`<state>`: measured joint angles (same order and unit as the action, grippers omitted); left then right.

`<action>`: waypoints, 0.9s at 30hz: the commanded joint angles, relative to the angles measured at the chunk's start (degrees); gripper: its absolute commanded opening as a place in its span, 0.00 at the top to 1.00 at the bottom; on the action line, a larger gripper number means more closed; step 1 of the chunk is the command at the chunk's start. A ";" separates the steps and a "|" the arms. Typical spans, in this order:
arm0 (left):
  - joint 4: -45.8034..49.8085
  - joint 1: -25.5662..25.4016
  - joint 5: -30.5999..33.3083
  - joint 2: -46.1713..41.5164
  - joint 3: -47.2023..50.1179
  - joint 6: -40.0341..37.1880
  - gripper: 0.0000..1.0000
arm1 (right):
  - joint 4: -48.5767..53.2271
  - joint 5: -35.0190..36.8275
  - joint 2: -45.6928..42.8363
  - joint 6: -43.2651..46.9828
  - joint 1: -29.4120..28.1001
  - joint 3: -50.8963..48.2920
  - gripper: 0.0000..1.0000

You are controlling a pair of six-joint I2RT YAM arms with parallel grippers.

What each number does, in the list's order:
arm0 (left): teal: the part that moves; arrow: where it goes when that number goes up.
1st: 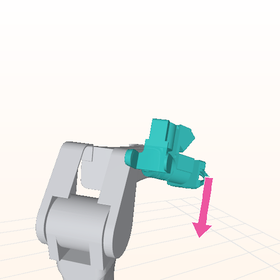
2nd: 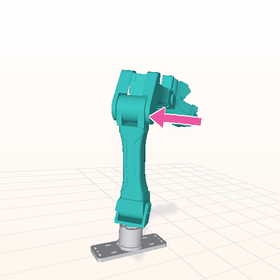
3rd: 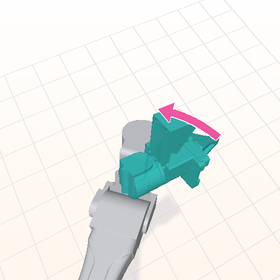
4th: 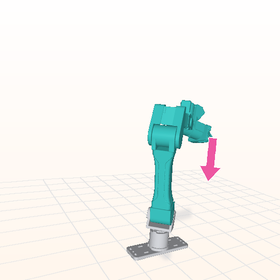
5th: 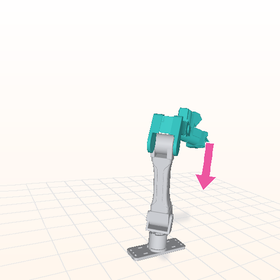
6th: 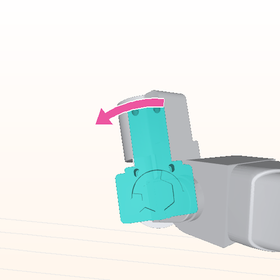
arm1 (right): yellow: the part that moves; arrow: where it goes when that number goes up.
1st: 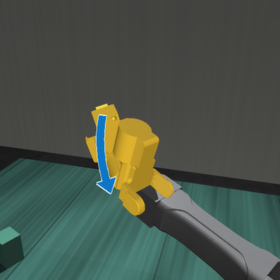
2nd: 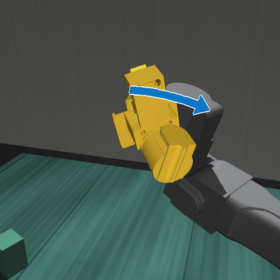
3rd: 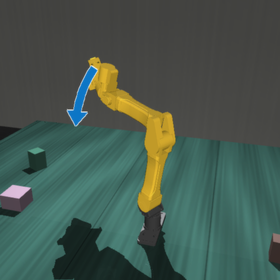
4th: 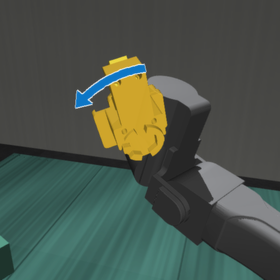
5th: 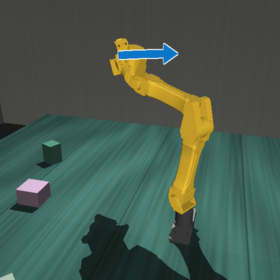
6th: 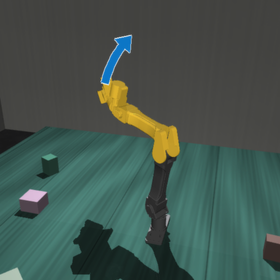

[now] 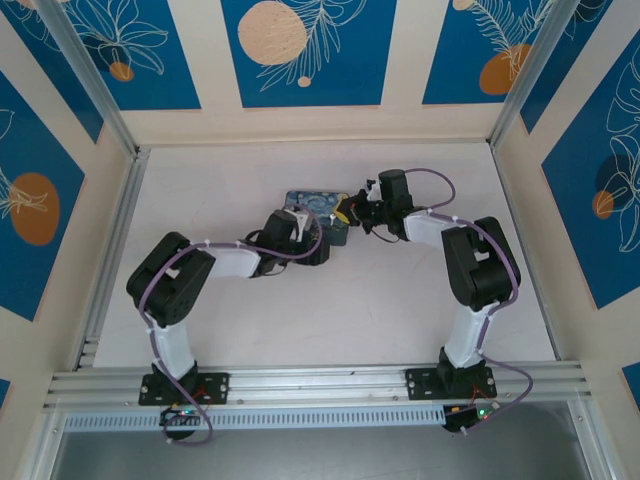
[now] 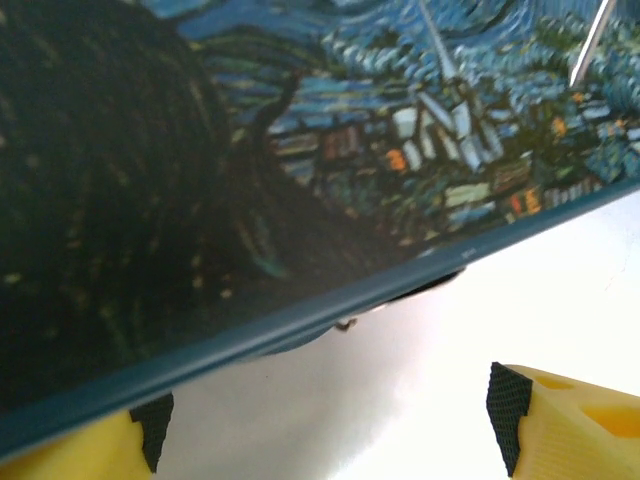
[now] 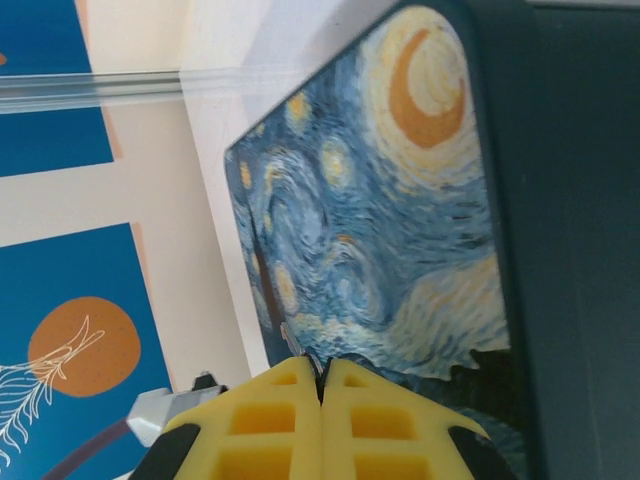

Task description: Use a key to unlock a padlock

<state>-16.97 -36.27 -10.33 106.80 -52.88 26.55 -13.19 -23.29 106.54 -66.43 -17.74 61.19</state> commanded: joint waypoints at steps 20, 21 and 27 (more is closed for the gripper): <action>-11.21 -3.79 -4.50 7.50 -5.77 6.60 0.18 | 1.74 -1.23 3.41 0.04 2.13 1.79 1.00; -11.86 -3.72 -4.73 7.38 -5.46 7.31 0.17 | 1.77 -1.24 3.40 0.01 2.13 1.78 1.00; -18.50 -3.73 -6.45 7.19 -3.00 13.42 0.17 | 1.84 -1.48 3.58 0.08 2.36 1.86 1.00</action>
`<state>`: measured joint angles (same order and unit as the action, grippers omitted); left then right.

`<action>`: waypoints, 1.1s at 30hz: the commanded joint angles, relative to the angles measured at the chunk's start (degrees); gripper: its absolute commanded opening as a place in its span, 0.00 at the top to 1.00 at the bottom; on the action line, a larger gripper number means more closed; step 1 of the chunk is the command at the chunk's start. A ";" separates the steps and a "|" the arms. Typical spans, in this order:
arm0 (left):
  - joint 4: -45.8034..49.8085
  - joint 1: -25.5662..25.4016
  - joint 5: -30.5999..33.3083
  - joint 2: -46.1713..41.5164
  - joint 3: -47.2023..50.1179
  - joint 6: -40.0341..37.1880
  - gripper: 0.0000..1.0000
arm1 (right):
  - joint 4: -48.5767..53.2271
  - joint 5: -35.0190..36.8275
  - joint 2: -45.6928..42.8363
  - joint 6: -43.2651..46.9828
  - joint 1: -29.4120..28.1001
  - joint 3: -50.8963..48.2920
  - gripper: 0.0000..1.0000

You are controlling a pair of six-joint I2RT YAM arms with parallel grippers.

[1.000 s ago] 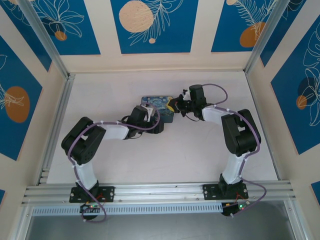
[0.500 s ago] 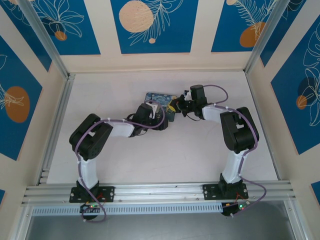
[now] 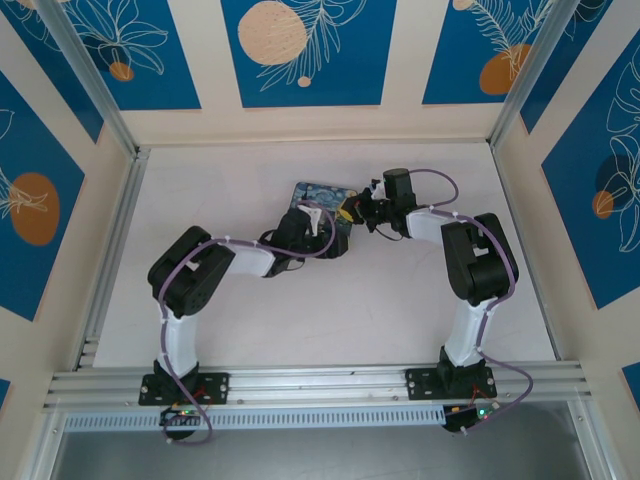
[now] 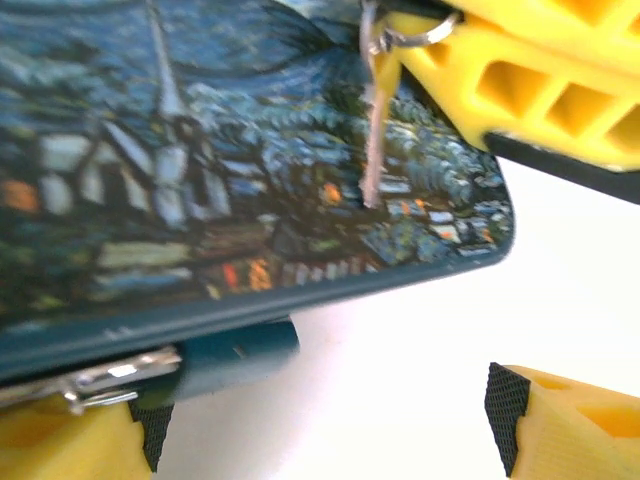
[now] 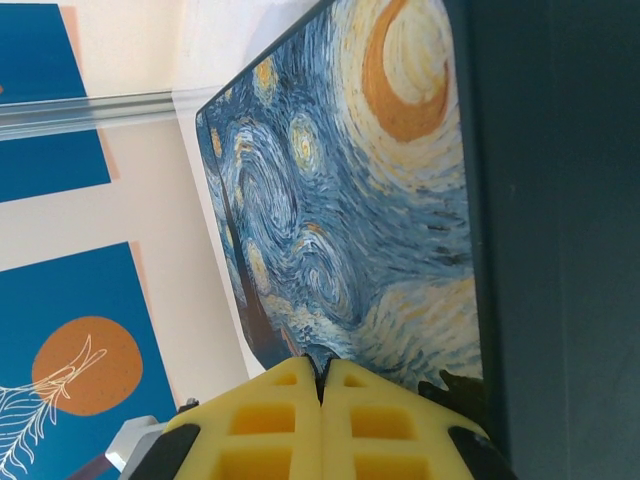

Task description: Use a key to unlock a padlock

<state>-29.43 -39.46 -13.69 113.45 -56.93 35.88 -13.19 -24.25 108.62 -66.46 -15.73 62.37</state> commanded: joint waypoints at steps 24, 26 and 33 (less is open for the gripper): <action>-10.29 1.00 9.04 1.73 6.69 12.79 0.17 | 1.05 -1.60 1.53 -0.12 1.16 0.01 1.00; -11.92 1.38 8.57 2.33 6.94 14.15 0.17 | 1.01 -1.59 1.52 -0.16 1.16 -0.07 1.00; -15.87 1.46 5.70 5.22 5.58 16.40 0.17 | 0.89 -1.36 1.42 -0.69 1.24 -0.66 1.00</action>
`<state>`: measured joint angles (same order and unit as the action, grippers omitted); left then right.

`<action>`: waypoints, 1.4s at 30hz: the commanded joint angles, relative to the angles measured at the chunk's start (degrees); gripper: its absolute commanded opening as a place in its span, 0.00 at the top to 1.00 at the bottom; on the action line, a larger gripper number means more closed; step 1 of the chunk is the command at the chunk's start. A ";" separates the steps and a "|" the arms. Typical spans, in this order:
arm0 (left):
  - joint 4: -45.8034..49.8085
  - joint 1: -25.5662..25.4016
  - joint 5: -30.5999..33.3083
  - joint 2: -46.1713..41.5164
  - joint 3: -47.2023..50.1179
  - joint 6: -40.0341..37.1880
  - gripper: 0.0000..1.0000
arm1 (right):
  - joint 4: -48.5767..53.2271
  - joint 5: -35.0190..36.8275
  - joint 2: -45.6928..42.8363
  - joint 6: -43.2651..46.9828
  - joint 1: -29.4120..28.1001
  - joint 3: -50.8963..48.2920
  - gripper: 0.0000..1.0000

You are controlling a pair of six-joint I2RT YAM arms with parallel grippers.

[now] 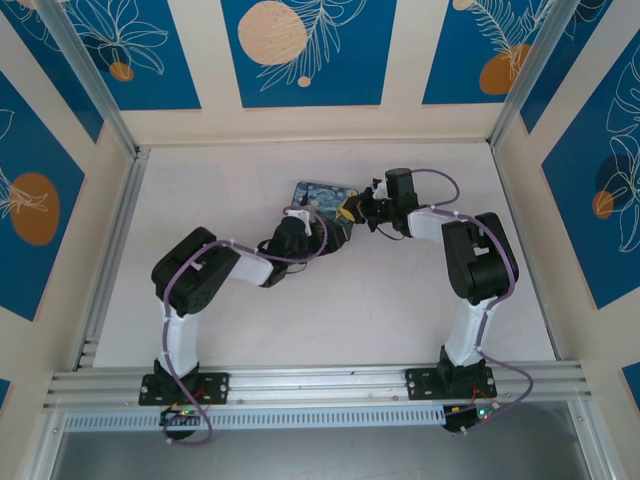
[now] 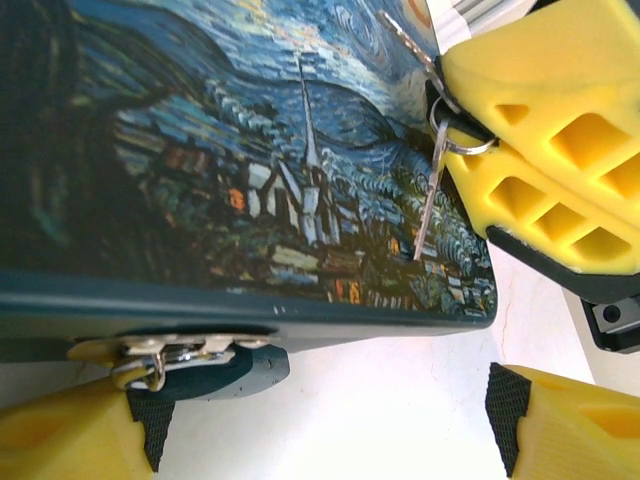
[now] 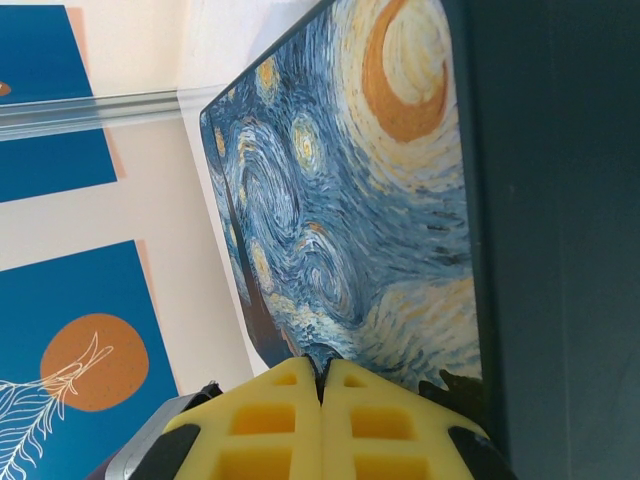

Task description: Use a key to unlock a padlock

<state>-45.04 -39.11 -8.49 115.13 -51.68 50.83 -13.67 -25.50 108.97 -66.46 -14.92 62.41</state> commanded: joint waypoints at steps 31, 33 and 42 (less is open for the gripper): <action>-18.50 1.06 -0.92 4.68 5.15 14.53 0.19 | 1.45 0.81 0.06 -1.83 0.41 -2.55 1.00; -19.34 1.05 -1.09 5.09 4.92 14.94 0.19 | 1.61 0.80 0.10 -1.72 0.44 -2.64 1.00; -23.43 0.18 0.35 4.26 5.89 17.81 0.21 | 1.72 0.88 0.37 -1.59 0.48 -2.82 1.00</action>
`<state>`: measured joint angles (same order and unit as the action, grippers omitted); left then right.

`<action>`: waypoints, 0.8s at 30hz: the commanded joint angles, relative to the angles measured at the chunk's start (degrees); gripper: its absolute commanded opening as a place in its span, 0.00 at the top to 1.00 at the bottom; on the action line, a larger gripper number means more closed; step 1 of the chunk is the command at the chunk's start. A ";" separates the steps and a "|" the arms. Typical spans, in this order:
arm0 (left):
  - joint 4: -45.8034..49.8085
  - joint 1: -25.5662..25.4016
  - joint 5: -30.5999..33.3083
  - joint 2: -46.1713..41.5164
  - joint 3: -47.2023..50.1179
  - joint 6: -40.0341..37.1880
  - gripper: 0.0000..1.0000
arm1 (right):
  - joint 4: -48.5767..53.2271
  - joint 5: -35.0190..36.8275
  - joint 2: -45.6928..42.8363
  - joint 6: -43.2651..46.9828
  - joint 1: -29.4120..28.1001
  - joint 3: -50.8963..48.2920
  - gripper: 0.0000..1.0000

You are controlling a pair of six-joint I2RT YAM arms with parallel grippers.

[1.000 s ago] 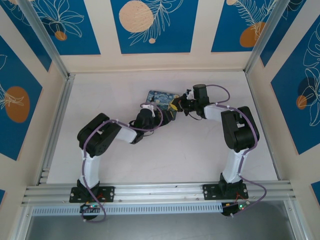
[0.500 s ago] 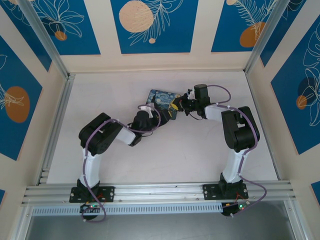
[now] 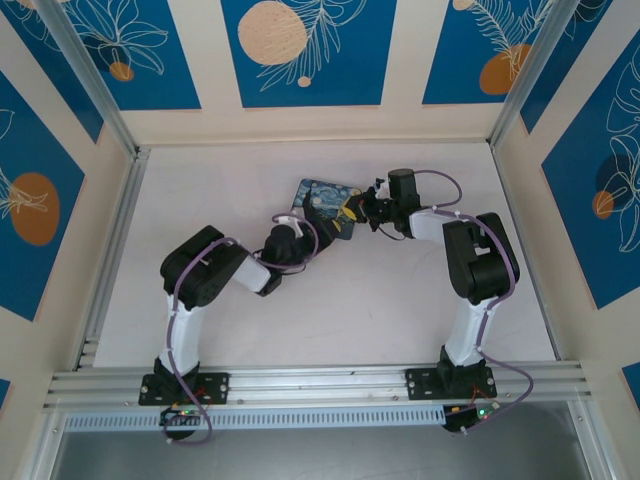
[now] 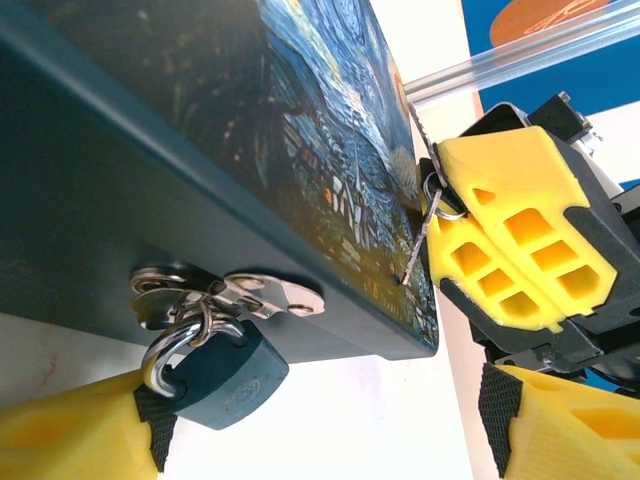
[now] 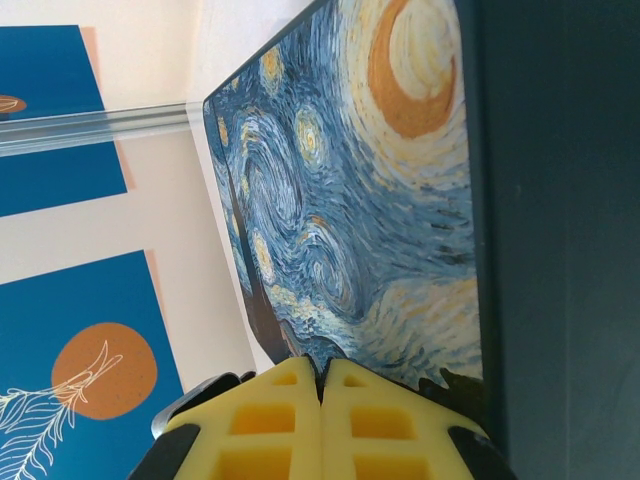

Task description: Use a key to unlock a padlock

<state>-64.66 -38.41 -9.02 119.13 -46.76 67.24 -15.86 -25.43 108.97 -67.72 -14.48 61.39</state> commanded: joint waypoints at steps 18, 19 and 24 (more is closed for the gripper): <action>0.73 -1.75 6.75 1.10 -0.19 3.06 0.25 | 3.65 0.66 0.98 -0.48 0.08 -1.62 1.00; 2.21 -1.85 7.20 1.02 -0.41 2.80 0.25 | 3.60 0.65 0.94 -0.48 0.04 -1.62 1.00; 9.90 -1.90 7.94 0.76 -2.07 0.25 0.27 | 3.46 0.65 1.23 -0.57 0.13 -1.55 1.00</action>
<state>-61.87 -39.79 -2.83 119.11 -47.77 69.87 -15.88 -25.43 108.97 -67.75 -14.48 61.39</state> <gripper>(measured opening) 0.736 0.048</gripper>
